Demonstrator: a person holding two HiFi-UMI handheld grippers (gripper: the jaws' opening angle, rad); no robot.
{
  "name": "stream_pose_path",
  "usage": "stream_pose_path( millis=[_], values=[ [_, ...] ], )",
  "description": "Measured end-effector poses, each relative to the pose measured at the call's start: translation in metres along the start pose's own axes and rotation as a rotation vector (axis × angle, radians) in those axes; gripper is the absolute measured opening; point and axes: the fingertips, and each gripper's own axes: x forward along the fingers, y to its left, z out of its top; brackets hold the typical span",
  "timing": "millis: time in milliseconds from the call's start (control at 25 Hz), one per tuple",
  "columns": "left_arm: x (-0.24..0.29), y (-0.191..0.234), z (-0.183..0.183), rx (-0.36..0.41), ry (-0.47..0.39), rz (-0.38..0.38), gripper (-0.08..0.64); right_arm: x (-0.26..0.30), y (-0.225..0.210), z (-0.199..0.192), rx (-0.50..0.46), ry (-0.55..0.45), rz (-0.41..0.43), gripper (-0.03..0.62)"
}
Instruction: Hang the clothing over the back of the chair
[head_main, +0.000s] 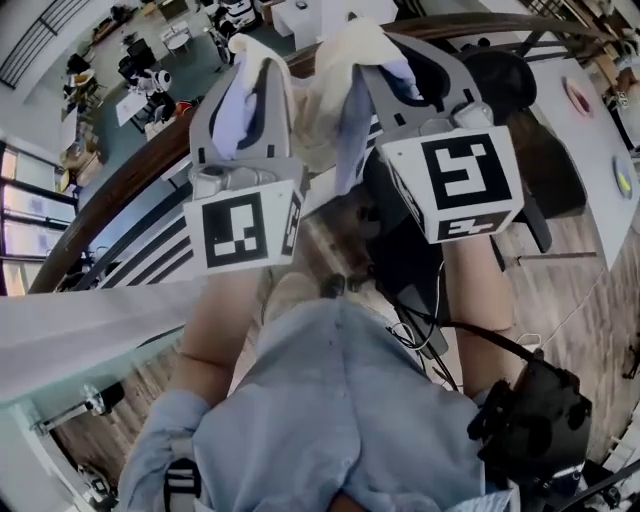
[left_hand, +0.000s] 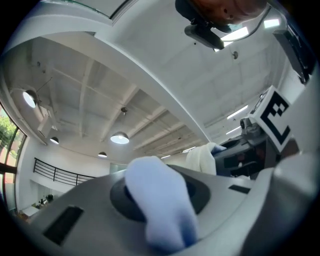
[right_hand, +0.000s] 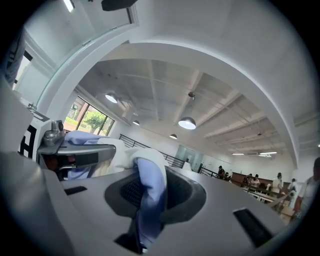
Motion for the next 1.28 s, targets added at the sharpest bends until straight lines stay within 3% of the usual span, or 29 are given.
stream_pose_path(
  millis=[240,520,680,840,1000,1120,1280],
  values=[
    [0.063,-0.024,0.018,-0.025,-0.072,-0.09,0.06,0.013,-0.083,0.019,-0.043,0.009,-0.102,0.074],
    [0.143,-0.07,0.039,-0.062,-0.159,-0.252,0.06,-0.008,-0.196,0.027,-0.06,0.021,-0.325,0.074],
    [0.168,-0.095,0.052,-0.1,-0.199,-0.344,0.061,-0.055,-0.242,0.027,-0.061,0.032,-0.487,0.074],
    [0.196,-0.117,0.028,-0.109,-0.194,-0.431,0.06,-0.082,-0.269,-0.028,-0.02,0.091,-0.609,0.075],
    [0.219,-0.132,-0.001,-0.115,-0.12,-0.486,0.06,-0.116,-0.284,-0.1,0.09,0.18,-0.704,0.075],
    [0.206,-0.146,-0.017,-0.092,-0.058,-0.512,0.061,-0.155,-0.271,-0.147,0.196,0.236,-0.765,0.075],
    [0.185,-0.147,-0.078,-0.086,0.039,-0.537,0.061,-0.152,-0.225,-0.222,0.298,0.287,-0.769,0.08]
  ],
)
